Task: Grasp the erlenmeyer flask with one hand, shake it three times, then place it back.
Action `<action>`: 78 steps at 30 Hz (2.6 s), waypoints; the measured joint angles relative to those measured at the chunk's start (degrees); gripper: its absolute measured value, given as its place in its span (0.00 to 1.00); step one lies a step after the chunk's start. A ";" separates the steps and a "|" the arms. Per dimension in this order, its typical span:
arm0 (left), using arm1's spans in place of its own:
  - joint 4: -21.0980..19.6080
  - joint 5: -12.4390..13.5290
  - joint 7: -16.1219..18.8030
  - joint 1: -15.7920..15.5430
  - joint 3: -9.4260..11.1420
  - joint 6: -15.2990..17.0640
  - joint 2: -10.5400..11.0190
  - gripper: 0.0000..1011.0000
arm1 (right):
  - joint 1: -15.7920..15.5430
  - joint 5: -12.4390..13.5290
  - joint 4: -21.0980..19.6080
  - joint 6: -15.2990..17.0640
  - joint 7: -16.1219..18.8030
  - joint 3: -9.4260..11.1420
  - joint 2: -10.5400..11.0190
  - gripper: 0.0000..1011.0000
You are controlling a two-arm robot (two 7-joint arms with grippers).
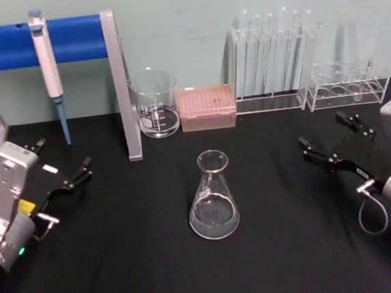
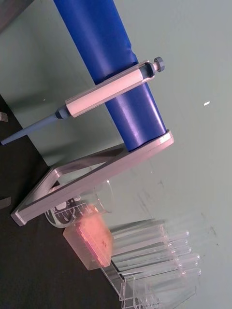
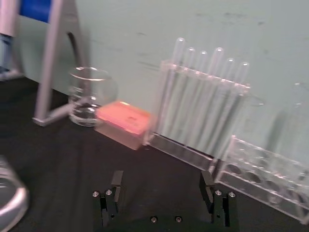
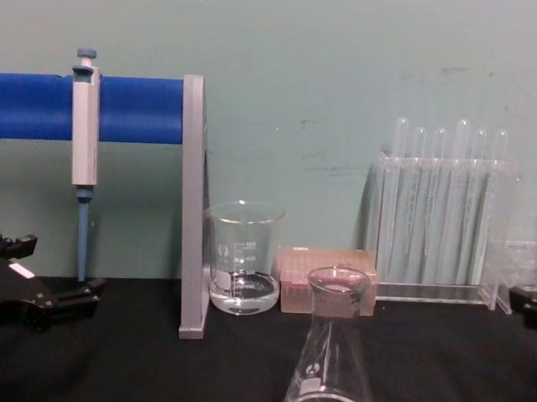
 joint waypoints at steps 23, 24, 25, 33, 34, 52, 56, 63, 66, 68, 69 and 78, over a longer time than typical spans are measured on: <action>0.00 0.00 0.00 0.00 -0.01 0.00 0.00 0.99 | -1.34 6.04 -2.92 2.16 17.46 -0.72 0.36 0.99; 0.00 0.00 0.00 0.00 -0.01 0.00 0.00 0.99 | -1.10 5.93 -2.90 2.39 18.10 -1.04 0.05 0.99; 0.00 0.00 0.00 0.00 0.00 0.00 0.00 0.99 | -1.00 5.84 -2.87 2.50 18.42 -1.17 -0.10 0.99; 0.00 0.00 0.00 0.00 0.00 0.00 0.00 0.99 | 0.56 4.98 -1.81 3.04 21.90 -2.52 -2.09 0.99; 0.00 0.00 0.00 0.00 -0.01 0.00 0.00 0.99 | 0.74 4.89 -1.68 3.05 22.25 -2.64 -2.27 0.99; 0.00 0.00 0.00 0.00 0.00 0.00 0.00 0.99 | 5.78 3.56 2.43 2.40 27.41 -5.52 -6.88 0.99; 0.00 0.00 0.00 0.00 0.00 0.00 0.00 0.99 | 6.80 3.46 3.44 2.21 27.97 -6.07 -7.59 0.99; 0.00 0.00 0.00 0.00 0.00 0.00 0.00 0.99 | 8.12 3.21 4.93 1.98 28.41 -6.91 -8.68 0.99; 0.00 0.00 0.00 0.00 0.00 0.00 0.00 0.99 | 8.61 3.06 5.54 1.88 28.56 -7.26 -9.08 0.99; 0.00 0.00 0.00 0.00 0.00 0.00 0.00 0.99 | 8.95 2.95 5.92 1.81 28.65 -7.47 -9.36 0.99; 0.00 0.00 0.00 0.00 0.00 0.00 0.00 0.99 | 9.07 2.94 6.03 1.80 28.68 -7.53 -9.42 0.99; 0.00 0.00 0.00 0.00 0.00 0.00 0.00 0.99 | 9.88 2.74 6.73 1.80 28.86 -8.05 -9.99 0.99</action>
